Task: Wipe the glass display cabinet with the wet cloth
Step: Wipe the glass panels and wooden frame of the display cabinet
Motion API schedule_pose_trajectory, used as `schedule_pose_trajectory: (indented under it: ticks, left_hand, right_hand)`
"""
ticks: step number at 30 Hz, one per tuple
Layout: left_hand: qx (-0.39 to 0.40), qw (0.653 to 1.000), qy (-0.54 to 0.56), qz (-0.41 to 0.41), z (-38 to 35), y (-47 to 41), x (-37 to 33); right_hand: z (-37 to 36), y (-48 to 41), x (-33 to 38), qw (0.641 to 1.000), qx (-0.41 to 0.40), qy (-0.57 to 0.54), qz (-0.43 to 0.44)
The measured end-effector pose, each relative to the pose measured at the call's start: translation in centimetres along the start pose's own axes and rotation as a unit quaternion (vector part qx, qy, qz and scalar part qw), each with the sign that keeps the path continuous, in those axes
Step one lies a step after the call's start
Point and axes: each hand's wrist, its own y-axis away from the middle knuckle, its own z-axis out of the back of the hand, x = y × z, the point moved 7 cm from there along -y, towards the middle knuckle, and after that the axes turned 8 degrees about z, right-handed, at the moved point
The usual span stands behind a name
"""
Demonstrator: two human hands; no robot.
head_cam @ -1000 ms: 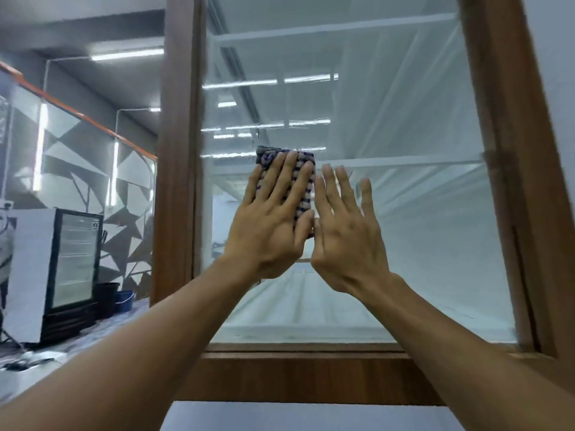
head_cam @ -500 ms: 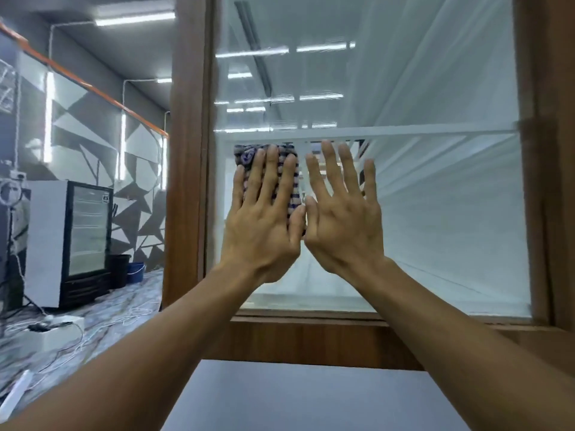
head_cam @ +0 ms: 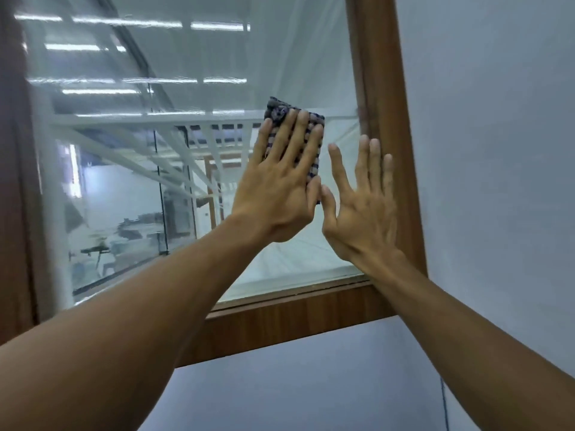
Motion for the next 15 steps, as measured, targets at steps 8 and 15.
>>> schedule_pose_trajectory:
  ticks: [8,15]
  left_hand:
    - [0.009,0.999,0.011,-0.031,-1.5,-0.4,-6.2]
    - [0.031,0.994,0.034,-0.099,-2.9,4.8,-10.1]
  right_hand:
    - [0.5,7.3,-3.2,0.989,-0.046,-0.129,-0.061]
    - [0.6,11.4,-3.9,0.985,-0.056,-0.154,-0.056]
